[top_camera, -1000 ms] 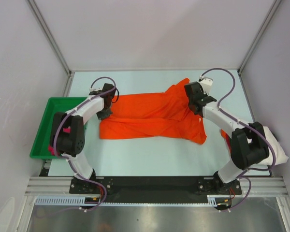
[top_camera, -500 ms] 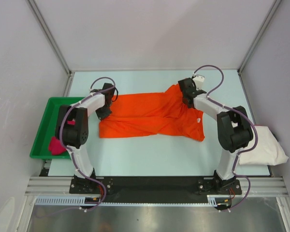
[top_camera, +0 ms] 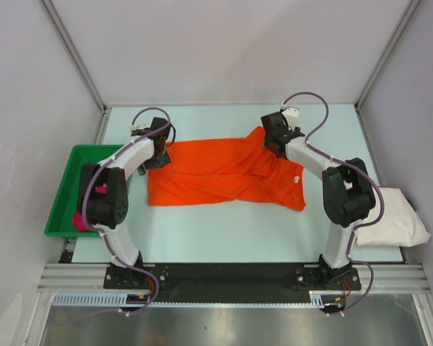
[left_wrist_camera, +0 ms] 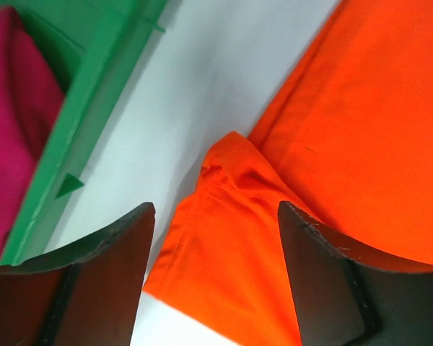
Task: Fold and stack the t-shirts
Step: Fold the flattened tshirt in 1/3 of the way
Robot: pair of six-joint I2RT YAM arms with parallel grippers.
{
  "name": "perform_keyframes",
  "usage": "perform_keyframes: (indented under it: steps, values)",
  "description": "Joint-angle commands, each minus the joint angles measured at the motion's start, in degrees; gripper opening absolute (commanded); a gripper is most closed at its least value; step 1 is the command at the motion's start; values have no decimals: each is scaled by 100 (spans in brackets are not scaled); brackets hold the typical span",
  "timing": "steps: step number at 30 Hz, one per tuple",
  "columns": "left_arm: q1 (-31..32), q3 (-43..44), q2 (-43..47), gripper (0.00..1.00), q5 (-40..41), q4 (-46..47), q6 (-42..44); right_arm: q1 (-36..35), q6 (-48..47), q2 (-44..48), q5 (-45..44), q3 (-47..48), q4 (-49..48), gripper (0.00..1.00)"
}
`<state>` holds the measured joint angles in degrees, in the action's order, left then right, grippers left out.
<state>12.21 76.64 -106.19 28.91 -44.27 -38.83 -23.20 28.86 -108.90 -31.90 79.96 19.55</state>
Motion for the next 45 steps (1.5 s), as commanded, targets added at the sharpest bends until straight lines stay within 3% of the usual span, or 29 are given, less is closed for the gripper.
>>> perform_keyframes:
  steps: [1, 3, 6, 7, 14, 28, 33, 37, 45]
  values:
    - [352, 116, 968, 76, 142, -64, -151, -307, 40, 965, -167, 64, 171, 67]
    - [632, -78, 1179, 74, 98, -55, -230, -518, 137, 1169, -150, -355, 285, 59]
    - [1045, -657, 1443, 68, 19, -12, -423, -729, 550, 1590, -36, -963, 287, 19]
    - [1143, -781, 1530, 66, -25, 32, -467, -799, 742, 1670, -1, -1348, 286, 0]
    - [1398, -1432, 1374, 62, -307, 322, -714, -1072, 1262, 1706, 158, -2185, 278, 0]
    - [1372, -1863, 583, 59, -579, 455, -731, -950, 1965, 1073, 369, -2503, 426, 0]
    - [1162, -1916, 433, 59, -658, 384, -679, -651, 2194, 1125, 518, -2705, 629, 0]
    - [889, -1925, 511, 53, -737, 332, -573, -423, 2273, 1345, 553, -2924, 717, 0]
    - [564, -1731, 556, 55, -553, 68, -362, -106, 2317, 1749, 615, -3092, 1094, 0]
